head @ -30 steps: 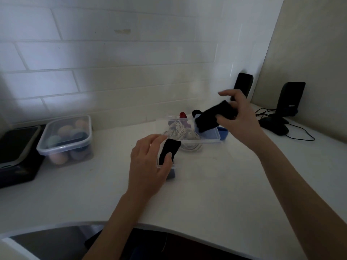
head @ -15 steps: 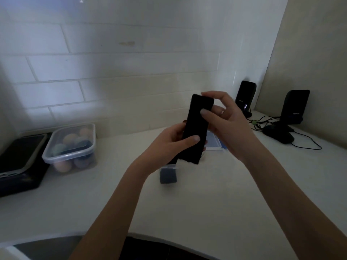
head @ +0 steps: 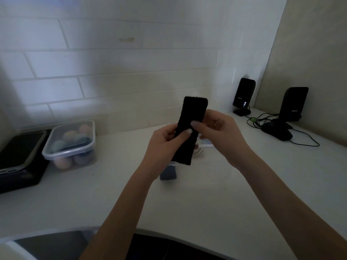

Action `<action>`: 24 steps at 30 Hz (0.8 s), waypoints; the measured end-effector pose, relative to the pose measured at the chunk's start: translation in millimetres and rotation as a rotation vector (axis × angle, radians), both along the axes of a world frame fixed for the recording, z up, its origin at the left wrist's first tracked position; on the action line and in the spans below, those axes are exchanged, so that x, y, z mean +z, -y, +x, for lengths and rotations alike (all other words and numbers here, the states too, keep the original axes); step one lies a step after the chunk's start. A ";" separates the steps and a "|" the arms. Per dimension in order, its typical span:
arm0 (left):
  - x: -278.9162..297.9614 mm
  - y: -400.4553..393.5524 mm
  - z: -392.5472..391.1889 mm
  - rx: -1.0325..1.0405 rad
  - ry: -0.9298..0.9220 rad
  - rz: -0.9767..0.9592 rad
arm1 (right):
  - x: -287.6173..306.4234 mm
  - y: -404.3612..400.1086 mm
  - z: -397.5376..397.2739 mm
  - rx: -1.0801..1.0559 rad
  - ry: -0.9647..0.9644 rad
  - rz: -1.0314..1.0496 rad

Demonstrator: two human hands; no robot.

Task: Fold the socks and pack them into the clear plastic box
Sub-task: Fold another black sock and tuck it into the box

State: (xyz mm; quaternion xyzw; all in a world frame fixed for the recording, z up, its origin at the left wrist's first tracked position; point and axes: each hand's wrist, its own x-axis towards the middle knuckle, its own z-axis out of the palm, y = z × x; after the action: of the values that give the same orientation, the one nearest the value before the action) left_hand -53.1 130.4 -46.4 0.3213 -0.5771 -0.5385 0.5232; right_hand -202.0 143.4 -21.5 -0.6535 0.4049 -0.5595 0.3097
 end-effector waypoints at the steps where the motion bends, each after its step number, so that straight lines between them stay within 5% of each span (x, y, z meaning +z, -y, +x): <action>1: 0.0 -0.3 1.1 0.012 0.050 -0.033 | 1.1 -1.1 1.0 -0.010 0.048 0.023; 8: -2.3 3.7 4.8 0.480 0.463 -0.277 | -3.1 -4.0 -4.1 0.068 0.125 0.118; 15: 5.9 -5.5 -2.6 0.170 0.024 0.114 | -9.3 -8.7 -5.2 0.187 0.010 0.132; 18: 7.8 -5.1 0.5 0.059 -0.233 0.289 | -10.4 -12.0 -8.1 0.157 -0.183 0.088; 21: -2.2 -1.8 3.0 0.097 -0.131 0.187 | -16.2 -9.2 -9.6 0.102 -0.333 0.089; 24: -8.8 -0.6 1.8 0.108 -0.124 0.157 | -19.7 -6.1 -5.1 0.128 -0.212 0.176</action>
State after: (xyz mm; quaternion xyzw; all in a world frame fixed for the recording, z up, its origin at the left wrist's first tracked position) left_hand -51.3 131.1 -55.2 0.3578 -0.4816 -0.5719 0.5594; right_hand -207.1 149.5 -41.1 -0.7039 0.4402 -0.4287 0.3564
